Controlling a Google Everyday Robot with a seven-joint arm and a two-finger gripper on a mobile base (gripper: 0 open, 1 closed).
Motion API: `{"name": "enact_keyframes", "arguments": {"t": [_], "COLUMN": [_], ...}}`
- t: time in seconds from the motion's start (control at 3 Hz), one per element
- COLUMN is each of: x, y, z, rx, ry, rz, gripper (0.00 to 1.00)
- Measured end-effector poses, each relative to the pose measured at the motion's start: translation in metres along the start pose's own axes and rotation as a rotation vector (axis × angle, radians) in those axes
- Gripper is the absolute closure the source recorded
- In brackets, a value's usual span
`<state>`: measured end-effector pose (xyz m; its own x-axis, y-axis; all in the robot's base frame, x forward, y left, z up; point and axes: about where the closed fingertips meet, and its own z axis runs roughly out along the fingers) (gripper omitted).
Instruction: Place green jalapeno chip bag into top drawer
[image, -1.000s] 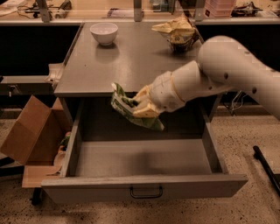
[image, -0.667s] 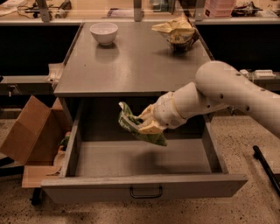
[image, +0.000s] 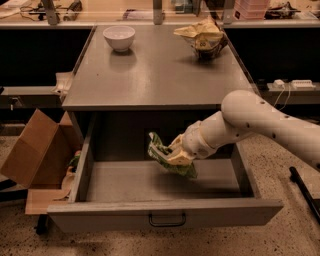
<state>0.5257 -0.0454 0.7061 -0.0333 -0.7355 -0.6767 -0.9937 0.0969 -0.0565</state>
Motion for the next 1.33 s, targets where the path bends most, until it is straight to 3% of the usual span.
{"name": "enact_keyframes", "arguments": {"t": [0.33,1.0,1.33], "x": [0.024,0.041,0.041], "y": [-0.008,-0.013,-0.013], "z": [0.012,0.022,0.022], "rx": [-0.002,-0.009,-0.009], "ry": [0.020,0.029,0.027], "rz": [0.058,0.101,0.102], "gripper": [0.58,0.11,0.00]}}
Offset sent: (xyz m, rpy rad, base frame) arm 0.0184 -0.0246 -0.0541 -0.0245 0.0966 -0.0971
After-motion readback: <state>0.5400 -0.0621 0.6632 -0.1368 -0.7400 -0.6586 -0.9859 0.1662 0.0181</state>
